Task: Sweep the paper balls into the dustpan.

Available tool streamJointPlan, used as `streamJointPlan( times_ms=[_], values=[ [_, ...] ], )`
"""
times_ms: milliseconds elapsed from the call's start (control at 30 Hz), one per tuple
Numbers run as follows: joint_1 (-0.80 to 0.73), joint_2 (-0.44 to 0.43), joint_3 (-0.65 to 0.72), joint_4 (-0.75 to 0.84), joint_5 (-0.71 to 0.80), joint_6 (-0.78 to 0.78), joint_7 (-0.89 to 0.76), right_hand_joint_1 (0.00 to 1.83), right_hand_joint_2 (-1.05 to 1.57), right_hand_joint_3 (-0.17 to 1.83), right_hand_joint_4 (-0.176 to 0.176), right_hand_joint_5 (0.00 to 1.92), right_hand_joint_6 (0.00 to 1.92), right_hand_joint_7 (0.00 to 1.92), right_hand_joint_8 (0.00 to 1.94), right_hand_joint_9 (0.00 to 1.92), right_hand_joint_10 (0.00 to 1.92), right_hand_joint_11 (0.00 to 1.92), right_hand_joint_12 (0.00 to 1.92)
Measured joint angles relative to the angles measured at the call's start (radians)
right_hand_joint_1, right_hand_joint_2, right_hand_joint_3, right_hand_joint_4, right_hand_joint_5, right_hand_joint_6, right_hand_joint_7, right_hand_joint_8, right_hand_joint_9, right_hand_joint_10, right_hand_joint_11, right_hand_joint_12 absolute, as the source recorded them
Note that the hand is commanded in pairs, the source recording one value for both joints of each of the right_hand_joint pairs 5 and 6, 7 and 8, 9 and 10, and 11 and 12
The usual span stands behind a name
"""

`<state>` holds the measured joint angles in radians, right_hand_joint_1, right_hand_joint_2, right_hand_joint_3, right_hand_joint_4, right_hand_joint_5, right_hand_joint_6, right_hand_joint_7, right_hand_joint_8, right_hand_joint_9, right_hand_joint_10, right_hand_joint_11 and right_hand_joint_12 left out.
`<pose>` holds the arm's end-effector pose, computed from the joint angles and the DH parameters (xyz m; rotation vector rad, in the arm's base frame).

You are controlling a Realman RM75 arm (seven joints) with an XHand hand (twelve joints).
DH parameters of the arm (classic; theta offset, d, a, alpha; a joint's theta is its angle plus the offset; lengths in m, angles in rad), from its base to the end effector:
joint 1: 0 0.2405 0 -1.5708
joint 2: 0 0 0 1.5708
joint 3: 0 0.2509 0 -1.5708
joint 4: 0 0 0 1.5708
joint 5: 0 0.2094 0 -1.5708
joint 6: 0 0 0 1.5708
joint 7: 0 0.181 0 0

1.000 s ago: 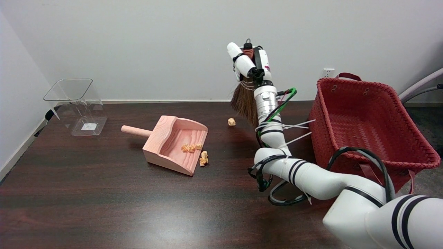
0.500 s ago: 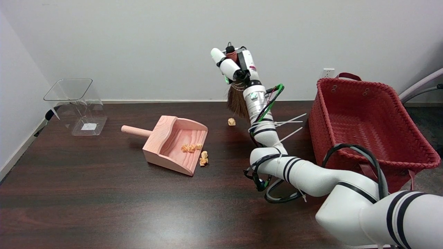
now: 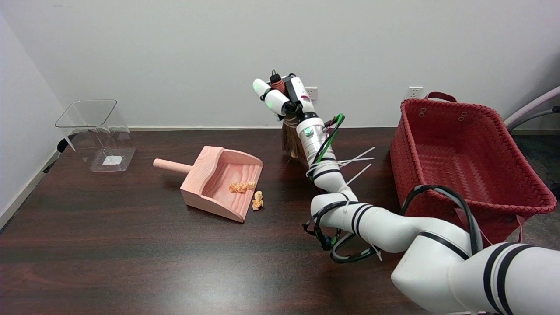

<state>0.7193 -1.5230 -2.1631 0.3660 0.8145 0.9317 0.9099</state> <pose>-0.2335 -0.5109 0.2373 1.4692 -0.6422 1.2229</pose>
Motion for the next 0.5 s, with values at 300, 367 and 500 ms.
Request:
streamJointPlan(
  times_ms=[300, 367, 500],
  values=[
    [-0.015, -0.014, 0.007, -0.009, -0.008, -0.009, -0.004, 0.62, 1.57, 0.14, 0.0, 1.92, 1.92, 1.92, 1.92, 1.92, 1.92, 1.92, 1.92],
    [-0.02, -0.014, 0.012, 0.0, -0.008, -0.009, -0.004, 0.64, 1.57, 0.09, 0.0, 1.92, 1.92, 1.92, 1.92, 1.92, 1.92, 1.92, 1.92],
    [-0.036, -0.012, 0.027, 0.03, -0.008, -0.009, -0.005, 0.67, 1.57, 0.04, 0.0, 1.92, 1.92, 1.92, 1.92, 1.92, 1.92, 1.92, 1.92]
  ],
)
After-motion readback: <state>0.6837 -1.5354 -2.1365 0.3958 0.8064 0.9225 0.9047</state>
